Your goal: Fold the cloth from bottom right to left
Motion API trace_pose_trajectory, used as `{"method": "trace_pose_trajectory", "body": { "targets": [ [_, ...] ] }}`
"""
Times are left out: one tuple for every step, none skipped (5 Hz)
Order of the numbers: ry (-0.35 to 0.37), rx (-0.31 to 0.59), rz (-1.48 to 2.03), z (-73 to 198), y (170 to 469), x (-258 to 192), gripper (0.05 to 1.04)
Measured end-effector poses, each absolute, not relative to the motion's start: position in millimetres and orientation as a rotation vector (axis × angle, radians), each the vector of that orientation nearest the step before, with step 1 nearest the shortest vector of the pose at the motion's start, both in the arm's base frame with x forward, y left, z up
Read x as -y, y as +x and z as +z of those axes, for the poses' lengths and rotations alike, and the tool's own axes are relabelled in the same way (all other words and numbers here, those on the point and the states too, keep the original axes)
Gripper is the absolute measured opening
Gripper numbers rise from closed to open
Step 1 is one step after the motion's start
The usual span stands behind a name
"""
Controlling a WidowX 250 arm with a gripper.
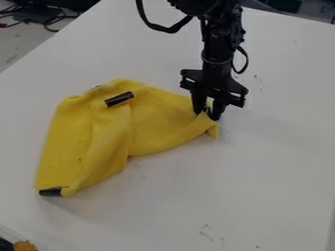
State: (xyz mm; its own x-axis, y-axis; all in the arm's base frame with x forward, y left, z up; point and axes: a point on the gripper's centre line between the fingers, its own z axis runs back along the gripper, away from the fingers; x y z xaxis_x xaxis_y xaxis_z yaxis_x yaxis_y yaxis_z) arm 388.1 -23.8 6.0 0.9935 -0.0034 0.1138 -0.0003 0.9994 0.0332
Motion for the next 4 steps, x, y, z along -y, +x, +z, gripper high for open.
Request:
{"method": "trace_pose_trajectory", "body": {
  "targets": [
    [0.075,0.057,0.012,11.9,381.8,22.5,0.174],
    [0.117,0.094,0.047,51.1,380.4,16.7,0.077],
    [0.153,0.126,0.095,91.4,372.9,5.5,0.063],
    [0.164,0.119,0.163,105.6,352.8,-32.0,0.063]
  ]
}}
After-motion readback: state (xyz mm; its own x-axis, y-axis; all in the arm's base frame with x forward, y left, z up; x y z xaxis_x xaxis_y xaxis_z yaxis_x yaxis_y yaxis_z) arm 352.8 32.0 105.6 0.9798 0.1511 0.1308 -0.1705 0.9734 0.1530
